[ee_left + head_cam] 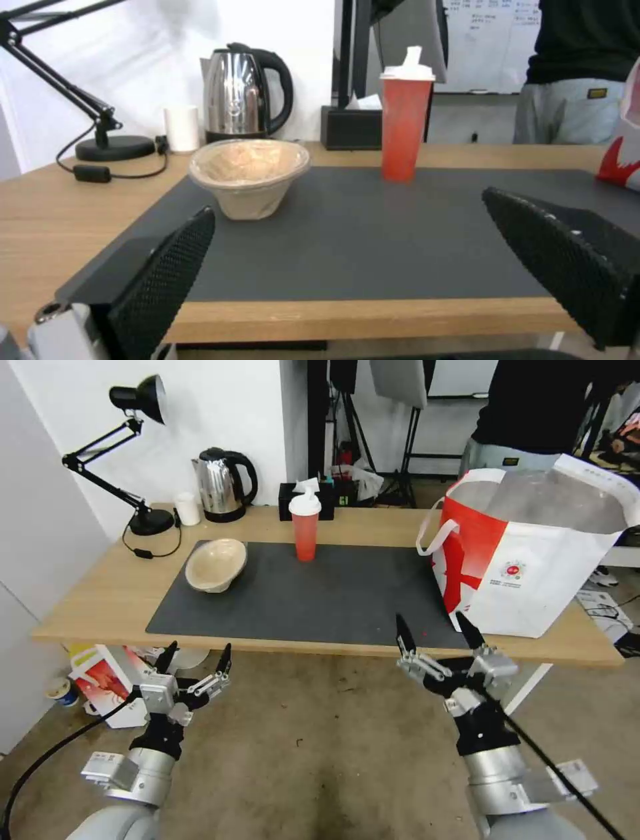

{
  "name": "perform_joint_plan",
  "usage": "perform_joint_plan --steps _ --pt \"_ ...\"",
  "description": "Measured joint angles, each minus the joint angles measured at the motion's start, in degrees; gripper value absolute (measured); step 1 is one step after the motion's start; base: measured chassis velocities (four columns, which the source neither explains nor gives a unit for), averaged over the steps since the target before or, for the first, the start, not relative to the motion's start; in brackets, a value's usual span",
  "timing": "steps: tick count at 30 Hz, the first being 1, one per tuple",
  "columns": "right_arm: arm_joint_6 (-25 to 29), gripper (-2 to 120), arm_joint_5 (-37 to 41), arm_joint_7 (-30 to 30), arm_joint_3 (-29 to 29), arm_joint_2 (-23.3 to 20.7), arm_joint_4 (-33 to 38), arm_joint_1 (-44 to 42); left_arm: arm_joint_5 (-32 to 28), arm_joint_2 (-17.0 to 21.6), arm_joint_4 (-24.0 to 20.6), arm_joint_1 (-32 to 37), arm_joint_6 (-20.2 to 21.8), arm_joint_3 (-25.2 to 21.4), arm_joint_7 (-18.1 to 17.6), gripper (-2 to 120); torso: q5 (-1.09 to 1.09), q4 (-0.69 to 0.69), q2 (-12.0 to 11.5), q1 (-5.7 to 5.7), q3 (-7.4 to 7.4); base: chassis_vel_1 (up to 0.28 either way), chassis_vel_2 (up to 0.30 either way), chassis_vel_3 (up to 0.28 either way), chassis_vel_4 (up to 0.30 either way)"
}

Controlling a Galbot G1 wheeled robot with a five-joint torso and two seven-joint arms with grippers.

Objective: Pick up the trash from the table and place it into the takeout bag.

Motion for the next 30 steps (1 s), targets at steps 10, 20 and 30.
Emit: perform_joint_plan --steps 10,20,30 --pt "-3.33 100 -0.73 10.6 -2.05 1.01 -3.05 -1.27 -0.01 -0.2 0.22 -0.09 0.1 -0.06 0.0 100 0.0 0.0 0.0 0.0 0.0 0.0 0.0 0.0 0.0" --pt "-3.37 100 -0.72 11.07 -3.59 1.52 -4.89 -1.38 0.18 -0.79 0.32 -0.02 0.1 -0.05 0.0 100 0.0 0.0 0.0 0.0 0.0 0.0 0.0 0.0 0.0" --pt "-3.22 100 -1.48 9.48 -5.03 1.18 -6.27 0.32 0.57 -1.02 0.2 0.22 0.01 -0.27 -0.29 100 0.0 0.0 0.0 0.0 0.0 0.0 0.0 0.0 0.0"
